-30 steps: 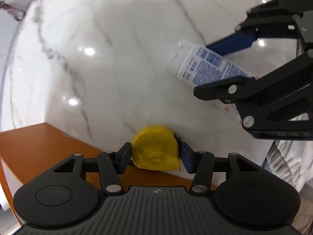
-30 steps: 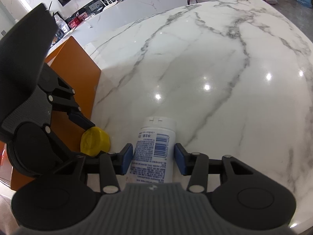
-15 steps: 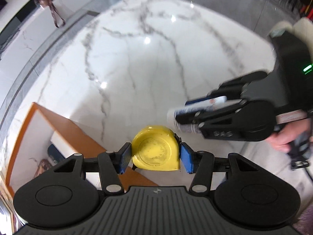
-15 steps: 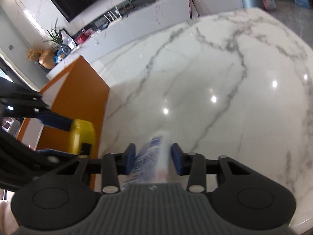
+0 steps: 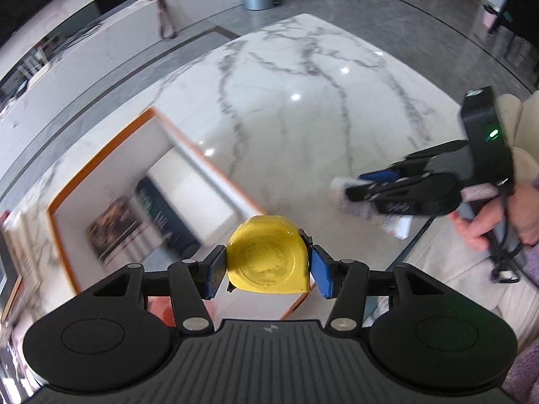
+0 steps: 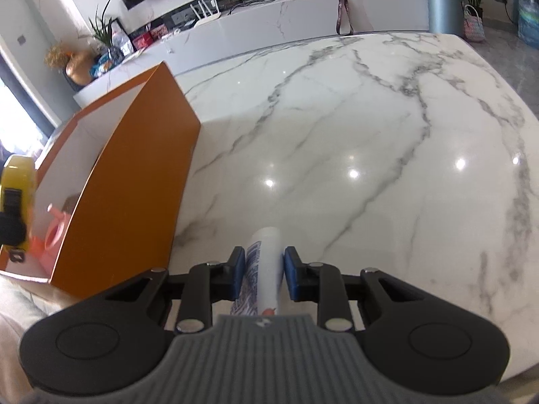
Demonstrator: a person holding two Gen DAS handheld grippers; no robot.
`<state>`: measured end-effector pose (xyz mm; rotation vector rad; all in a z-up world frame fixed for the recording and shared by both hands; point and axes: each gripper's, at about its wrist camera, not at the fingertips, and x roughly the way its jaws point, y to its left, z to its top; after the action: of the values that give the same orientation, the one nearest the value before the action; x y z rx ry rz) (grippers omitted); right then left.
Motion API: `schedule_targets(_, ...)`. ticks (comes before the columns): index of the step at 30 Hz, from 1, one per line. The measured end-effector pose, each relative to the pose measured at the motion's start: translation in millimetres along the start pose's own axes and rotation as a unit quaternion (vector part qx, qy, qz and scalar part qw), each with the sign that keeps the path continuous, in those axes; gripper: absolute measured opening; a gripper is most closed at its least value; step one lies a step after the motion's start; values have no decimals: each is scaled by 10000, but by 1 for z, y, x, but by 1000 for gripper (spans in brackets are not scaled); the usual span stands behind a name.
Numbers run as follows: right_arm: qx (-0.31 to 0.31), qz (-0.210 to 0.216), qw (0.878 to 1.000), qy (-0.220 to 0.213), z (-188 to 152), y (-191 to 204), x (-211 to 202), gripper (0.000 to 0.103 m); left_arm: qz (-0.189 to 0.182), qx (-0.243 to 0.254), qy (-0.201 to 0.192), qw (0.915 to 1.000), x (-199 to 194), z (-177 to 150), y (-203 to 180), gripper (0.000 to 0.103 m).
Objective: Organize rigid objects
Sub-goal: 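Lift the tape measure and white bottle and carry both over the orange box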
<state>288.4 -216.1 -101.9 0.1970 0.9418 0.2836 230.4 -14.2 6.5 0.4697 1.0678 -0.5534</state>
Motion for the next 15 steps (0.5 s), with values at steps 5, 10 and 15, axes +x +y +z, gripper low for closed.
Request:
schedule_targets(5,-105,59,9997,-219,4,13,-30,25,31,-217,-131,9997,-15,-21,16,61)
schedule_targets(10,-246,354,9965,-721,24,43,-79,25,0,-312,-280,9991,-26,-34,30,61)
schedule_targets(15,-900,798,9888,-883,43,108,-98,25,-99,-531,-459,9975,-30,-43,49,61)
